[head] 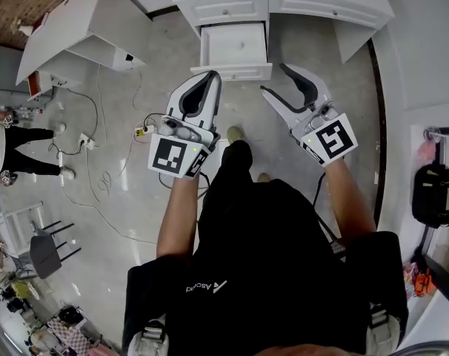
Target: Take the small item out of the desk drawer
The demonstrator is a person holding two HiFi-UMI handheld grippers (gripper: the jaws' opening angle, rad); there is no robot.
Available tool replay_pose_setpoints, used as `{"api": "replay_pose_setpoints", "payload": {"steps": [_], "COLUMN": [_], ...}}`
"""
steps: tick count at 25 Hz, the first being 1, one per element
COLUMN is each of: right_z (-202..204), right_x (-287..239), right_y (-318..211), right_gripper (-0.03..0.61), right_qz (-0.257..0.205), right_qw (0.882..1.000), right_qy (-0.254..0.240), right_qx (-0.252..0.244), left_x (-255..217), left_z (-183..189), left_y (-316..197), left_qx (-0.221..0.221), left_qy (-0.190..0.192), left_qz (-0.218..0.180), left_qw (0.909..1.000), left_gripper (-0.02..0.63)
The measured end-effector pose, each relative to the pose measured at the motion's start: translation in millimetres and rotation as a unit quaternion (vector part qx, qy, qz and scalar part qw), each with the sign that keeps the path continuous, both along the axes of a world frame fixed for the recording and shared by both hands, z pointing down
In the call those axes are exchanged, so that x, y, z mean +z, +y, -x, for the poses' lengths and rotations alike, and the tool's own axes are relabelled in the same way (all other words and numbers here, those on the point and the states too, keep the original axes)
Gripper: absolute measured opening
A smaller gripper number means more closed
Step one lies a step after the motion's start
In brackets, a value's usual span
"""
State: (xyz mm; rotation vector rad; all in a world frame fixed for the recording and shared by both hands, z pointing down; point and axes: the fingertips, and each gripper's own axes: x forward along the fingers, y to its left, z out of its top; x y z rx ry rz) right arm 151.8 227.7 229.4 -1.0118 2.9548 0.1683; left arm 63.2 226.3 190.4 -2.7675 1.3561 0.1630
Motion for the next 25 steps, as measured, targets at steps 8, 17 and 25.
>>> {"api": "replay_pose_setpoints", "payload": {"steps": [8,17,25], "right_z": [35,101,127], "right_x": [54,140,239], "right_y": [-105,-250,-350], "right_gripper": [0.230,0.230,0.230], "right_qz": [0.023,0.086,0.132], "right_qw": [0.998,0.987,0.968], "right_qy": [0.059,0.133,0.209], "right_qx": [-0.002,-0.023,-0.033], "left_x": [45,116,197], "left_z": [40,90,117], "left_y": [-106,-248,-349], "left_qx": [-0.009,0.019,0.019], "left_qy": [0.009,-0.044,-0.027], "left_qz": [0.007,0.027,0.089], "left_qw": [0.9999,0.9985,0.9955], "left_gripper": [-0.002,-0.002,-0.002]}}
